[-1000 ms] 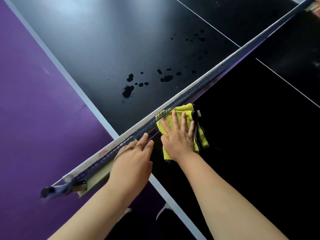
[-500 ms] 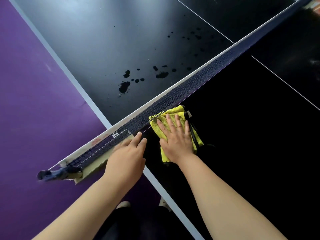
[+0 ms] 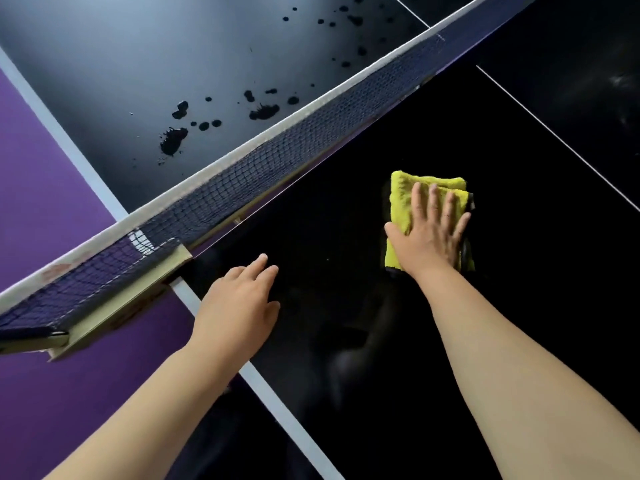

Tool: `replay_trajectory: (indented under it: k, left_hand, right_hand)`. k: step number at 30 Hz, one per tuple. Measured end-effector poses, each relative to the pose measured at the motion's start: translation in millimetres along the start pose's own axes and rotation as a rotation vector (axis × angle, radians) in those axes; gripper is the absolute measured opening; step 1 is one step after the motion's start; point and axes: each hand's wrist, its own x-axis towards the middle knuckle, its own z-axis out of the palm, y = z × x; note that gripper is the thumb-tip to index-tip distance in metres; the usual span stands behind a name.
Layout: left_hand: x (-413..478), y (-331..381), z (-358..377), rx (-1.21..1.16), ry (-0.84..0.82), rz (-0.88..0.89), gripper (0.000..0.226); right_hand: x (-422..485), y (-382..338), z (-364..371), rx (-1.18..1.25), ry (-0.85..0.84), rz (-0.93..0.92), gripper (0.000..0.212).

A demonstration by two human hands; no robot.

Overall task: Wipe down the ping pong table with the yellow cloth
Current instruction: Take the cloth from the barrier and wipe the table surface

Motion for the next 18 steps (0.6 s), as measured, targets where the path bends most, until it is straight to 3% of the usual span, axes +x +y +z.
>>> replay_trajectory:
  k: [3, 9, 18]
  left_hand:
    - [-9, -3, 2, -0.023, -0.018, -0.034, 0.057]
    - [-31, -24, 2, -0.024, -0.022, -0.012, 0.054]
    - [-88, -99, -4, 0.047, 0.032, -0.04, 0.052]
  right_hand:
    - [-6, 7, 0, 0.004, -0.02, 0.049, 0.077]
    - [-44, -22, 6, -0.003, -0.066, -0.028, 0.071]
    - [-125, -160, 25, 0.005, -0.059, -0.208, 0.072]
